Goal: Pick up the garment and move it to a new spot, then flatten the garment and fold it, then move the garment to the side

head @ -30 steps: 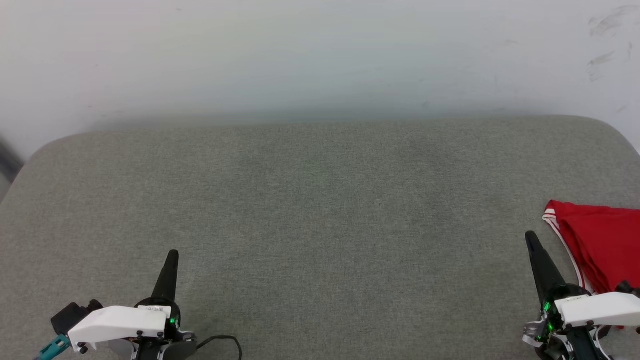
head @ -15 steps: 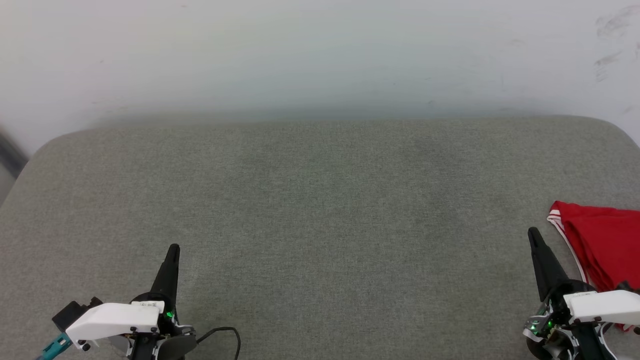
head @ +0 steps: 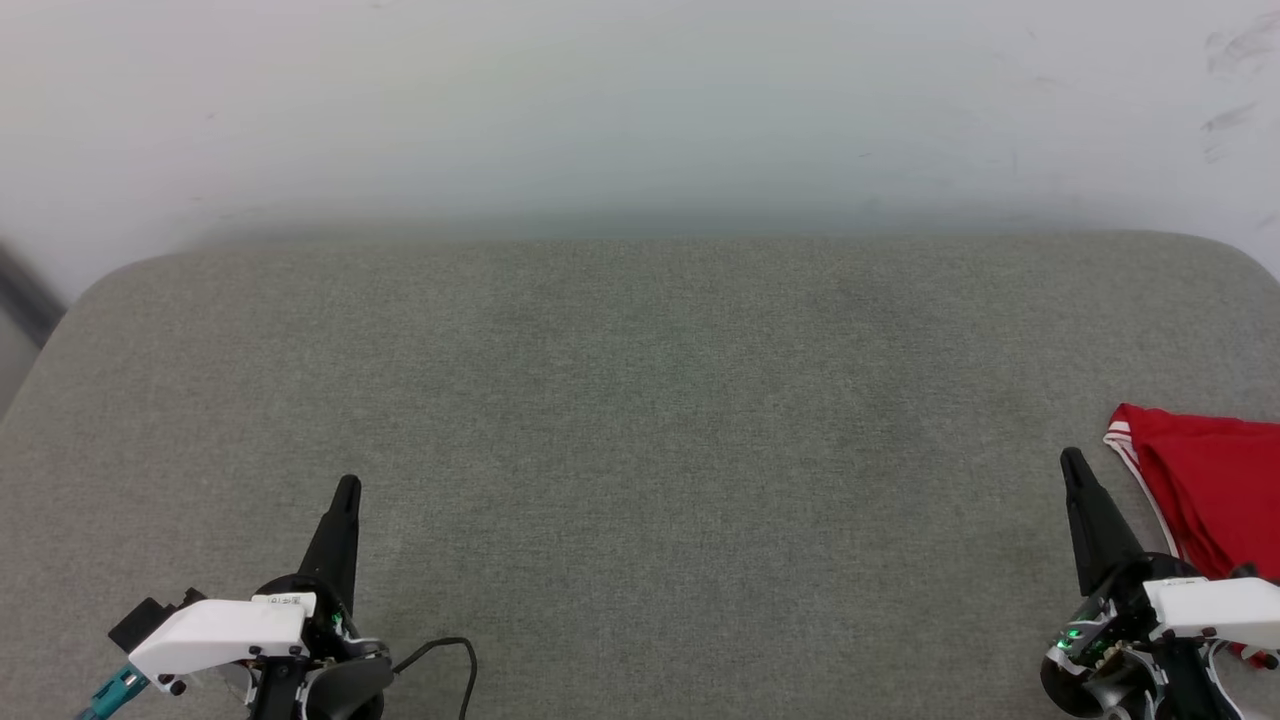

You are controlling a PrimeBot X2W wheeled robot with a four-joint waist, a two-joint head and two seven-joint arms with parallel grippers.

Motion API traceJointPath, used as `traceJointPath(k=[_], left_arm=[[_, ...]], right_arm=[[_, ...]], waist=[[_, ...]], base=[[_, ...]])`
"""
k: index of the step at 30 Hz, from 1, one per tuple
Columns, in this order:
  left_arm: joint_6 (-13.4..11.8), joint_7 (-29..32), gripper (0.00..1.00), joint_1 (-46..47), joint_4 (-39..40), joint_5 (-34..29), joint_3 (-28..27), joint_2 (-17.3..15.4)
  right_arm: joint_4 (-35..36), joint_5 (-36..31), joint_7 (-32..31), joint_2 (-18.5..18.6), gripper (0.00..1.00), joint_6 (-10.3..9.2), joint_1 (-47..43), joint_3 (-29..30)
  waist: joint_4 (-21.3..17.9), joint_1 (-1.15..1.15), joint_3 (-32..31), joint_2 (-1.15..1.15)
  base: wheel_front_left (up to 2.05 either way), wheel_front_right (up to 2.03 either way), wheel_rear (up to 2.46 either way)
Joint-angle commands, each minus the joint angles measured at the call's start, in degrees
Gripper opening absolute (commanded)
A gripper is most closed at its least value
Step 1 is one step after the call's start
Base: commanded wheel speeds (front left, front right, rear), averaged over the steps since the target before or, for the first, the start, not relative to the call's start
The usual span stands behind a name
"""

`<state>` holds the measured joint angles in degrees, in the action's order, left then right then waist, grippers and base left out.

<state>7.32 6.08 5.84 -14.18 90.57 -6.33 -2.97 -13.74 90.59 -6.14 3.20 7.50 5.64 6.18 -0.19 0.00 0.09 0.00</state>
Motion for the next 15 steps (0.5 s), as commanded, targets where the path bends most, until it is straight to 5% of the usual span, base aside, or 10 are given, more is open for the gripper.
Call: traceJointPath(k=[1,15], left_arm=[[0.3,0.4,0.0,0.6,0.2,1.3,-0.3,0.1],[0.3,0.7,0.0,0.7,0.2,1.9,-0.4,0.2]], right_arm=[[-0.3,1.4,-0.2,-0.2,0.0,-0.02,0.9,0.1],[-0.4,2.1,-0.3,-0.3,0.0,-0.02,0.9,0.2]], waist=[[0.1,0.0,0.0,0.0],[0.2,0.0,0.1,0.0]], base=[[0.0,0.0,0.0],[0.0,0.0,0.0]])
